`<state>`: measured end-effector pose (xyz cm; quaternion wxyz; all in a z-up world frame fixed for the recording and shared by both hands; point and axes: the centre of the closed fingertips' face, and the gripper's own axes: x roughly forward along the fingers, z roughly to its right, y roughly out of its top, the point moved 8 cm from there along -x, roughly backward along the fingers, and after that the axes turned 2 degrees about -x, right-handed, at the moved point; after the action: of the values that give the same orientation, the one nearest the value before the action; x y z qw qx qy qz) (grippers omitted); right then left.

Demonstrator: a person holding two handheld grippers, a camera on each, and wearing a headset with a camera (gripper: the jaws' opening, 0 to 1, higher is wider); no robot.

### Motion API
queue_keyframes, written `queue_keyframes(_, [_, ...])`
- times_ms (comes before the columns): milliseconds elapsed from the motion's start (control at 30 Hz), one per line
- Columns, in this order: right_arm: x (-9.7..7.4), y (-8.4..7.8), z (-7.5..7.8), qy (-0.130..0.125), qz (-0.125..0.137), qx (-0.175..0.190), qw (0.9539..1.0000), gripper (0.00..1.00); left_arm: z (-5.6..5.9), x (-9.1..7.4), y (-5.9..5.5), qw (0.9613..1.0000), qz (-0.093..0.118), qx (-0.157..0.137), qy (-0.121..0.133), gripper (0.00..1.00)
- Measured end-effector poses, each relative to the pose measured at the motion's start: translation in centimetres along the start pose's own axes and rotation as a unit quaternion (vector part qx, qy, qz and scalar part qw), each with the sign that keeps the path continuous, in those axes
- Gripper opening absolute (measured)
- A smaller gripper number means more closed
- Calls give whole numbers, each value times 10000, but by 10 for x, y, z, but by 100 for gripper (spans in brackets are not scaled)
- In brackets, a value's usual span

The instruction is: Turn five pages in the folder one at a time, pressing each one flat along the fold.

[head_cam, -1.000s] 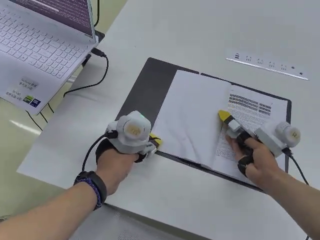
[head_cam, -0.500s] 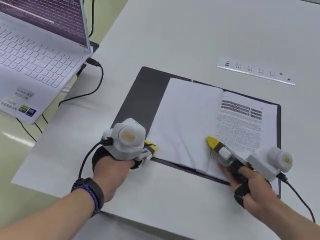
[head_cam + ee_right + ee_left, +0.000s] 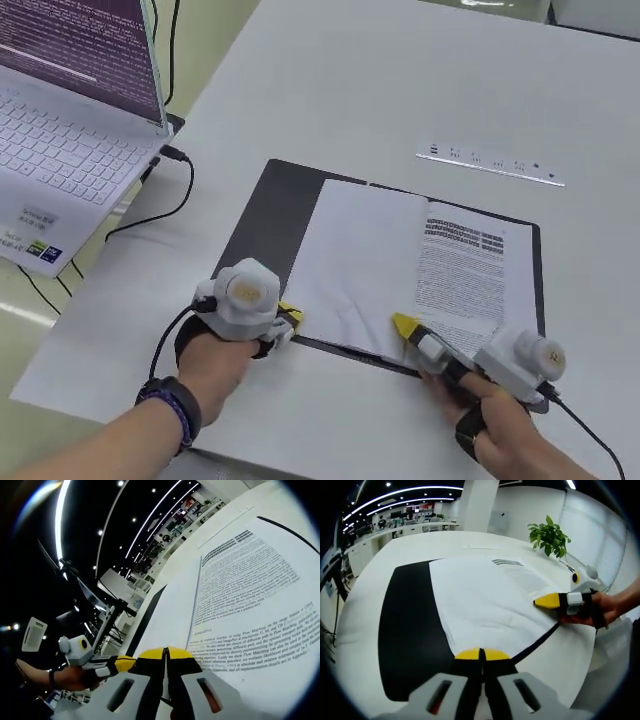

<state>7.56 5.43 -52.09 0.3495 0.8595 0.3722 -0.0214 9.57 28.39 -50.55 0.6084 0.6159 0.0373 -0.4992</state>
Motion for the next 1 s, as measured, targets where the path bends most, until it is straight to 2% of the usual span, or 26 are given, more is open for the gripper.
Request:
queue_keyframes(333, [0, -1, -3, -240, -67, 76, 9997, 0, 3, 0, 2, 9999, -72, 52, 62, 0])
queue_keyframes(433, [0, -1, -5, -360, -86, 104, 9993, 0, 4, 1, 1, 9998, -47, -127, 145, 0])
queue_keyframes(500, [0, 0, -6, -454, -89, 240, 9986, 0, 4, 1, 4, 9995, -113, -233, 194, 0])
queue_keyframes(633, [-3, 1, -10, -557, -100, 278, 9980, 0, 5, 0, 6, 9991, -252, -241, 256, 0])
queue_keyframes(667, [-5, 2, -10, -598, -121, 234, 9979, 2, 4, -4, 9, 9988, -197, -320, 326, 0])
queue_keyframes(733, [-12, 5, -12, -589, -70, 187, 9981, 11, 3, -10, 14, 9975, -60, -557, 425, 8])
queue_keyframes(800, [-20, 10, -13, -686, 23, 88, 9976, 17, 6, -15, 21, 9971, 96, -700, 268, 14])
queue_keyframes(900, [-31, 16, -9, -847, 145, 0, 9963, 23, 11, -24, 30, 9978, 228, -571, 257, 20])
queue_keyframes(1000, [-43, 22, -8, -997, 126, -188, 9948, 28, 15, -31, 37, 9976, 364, -558, 183, 26])
